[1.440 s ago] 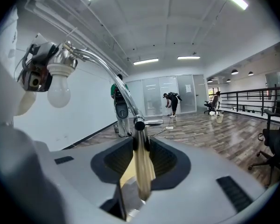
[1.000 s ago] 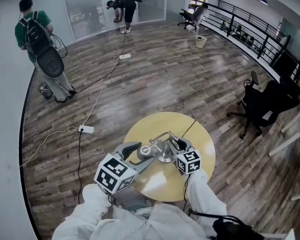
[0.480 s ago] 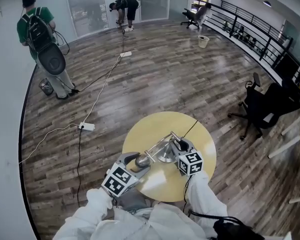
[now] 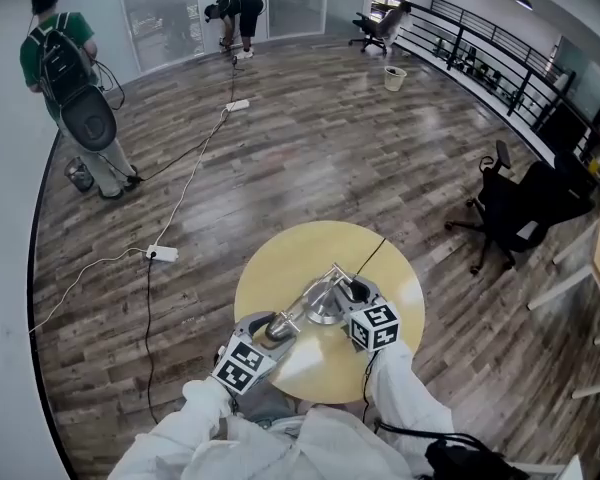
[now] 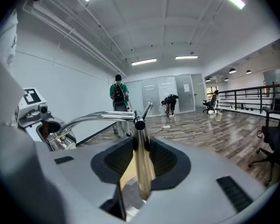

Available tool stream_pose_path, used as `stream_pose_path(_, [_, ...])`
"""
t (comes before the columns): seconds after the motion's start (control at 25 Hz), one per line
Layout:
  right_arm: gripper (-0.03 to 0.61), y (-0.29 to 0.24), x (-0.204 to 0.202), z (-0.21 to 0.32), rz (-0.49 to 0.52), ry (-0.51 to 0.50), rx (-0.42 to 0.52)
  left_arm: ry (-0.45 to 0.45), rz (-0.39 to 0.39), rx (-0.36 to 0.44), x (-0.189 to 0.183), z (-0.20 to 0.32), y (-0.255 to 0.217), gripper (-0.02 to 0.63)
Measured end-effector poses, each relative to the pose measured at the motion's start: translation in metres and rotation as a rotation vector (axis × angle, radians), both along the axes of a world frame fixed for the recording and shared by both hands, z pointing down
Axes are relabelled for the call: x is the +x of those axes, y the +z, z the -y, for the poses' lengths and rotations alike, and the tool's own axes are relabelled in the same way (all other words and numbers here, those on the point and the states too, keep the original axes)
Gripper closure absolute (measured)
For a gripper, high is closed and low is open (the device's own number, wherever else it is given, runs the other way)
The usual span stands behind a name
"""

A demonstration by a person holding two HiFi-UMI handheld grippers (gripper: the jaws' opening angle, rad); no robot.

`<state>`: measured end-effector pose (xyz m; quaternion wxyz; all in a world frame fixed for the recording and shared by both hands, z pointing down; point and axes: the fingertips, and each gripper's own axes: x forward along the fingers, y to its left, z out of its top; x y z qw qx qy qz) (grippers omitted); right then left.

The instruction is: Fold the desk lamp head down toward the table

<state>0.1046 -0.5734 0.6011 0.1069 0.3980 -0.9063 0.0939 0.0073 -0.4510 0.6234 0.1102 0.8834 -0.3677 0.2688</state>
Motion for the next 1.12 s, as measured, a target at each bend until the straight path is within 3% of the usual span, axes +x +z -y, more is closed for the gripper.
stream_pose_path(1.12, [0.463, 0.0, 0.0, 0.004, -0.011, -0.006, -0.018, 0.018, 0.004, -0.04, 0.033, 0.045, 0.081, 0.345])
